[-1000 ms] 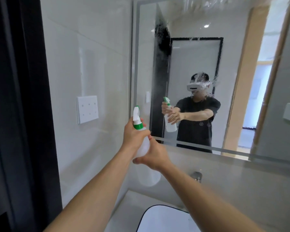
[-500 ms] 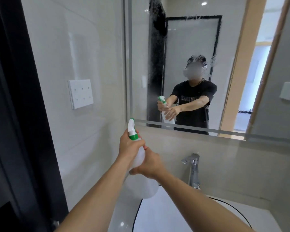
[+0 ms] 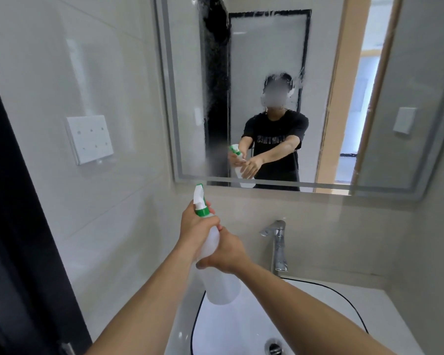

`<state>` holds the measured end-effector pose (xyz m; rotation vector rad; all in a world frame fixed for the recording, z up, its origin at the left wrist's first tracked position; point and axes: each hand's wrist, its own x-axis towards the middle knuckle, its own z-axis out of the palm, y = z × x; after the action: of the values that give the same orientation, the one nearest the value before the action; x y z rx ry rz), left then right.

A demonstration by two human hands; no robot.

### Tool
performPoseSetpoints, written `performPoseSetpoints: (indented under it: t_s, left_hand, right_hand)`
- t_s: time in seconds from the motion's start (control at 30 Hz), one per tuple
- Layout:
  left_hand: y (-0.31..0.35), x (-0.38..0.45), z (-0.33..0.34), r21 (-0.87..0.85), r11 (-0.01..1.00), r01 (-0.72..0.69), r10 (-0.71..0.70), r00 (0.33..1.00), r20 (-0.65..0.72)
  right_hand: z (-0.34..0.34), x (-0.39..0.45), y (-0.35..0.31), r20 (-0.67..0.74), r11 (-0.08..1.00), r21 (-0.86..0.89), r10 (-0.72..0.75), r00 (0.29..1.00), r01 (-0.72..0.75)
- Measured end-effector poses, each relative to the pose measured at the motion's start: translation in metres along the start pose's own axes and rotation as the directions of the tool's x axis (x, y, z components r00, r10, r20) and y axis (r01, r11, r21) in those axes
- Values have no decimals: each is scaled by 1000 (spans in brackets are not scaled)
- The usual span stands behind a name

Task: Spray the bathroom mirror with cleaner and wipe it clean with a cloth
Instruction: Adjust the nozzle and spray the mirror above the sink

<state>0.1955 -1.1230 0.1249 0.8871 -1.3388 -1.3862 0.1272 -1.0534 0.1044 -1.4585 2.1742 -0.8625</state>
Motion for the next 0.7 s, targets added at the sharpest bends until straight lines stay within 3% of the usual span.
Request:
performPoseSetpoints:
  t_s: [0.7]
  left_hand:
    - [-12, -32, 127, 33, 999, 25, -32, 968, 248]
  right_hand:
    - [-84, -36, 88, -143, 988, 16, 156, 977, -156]
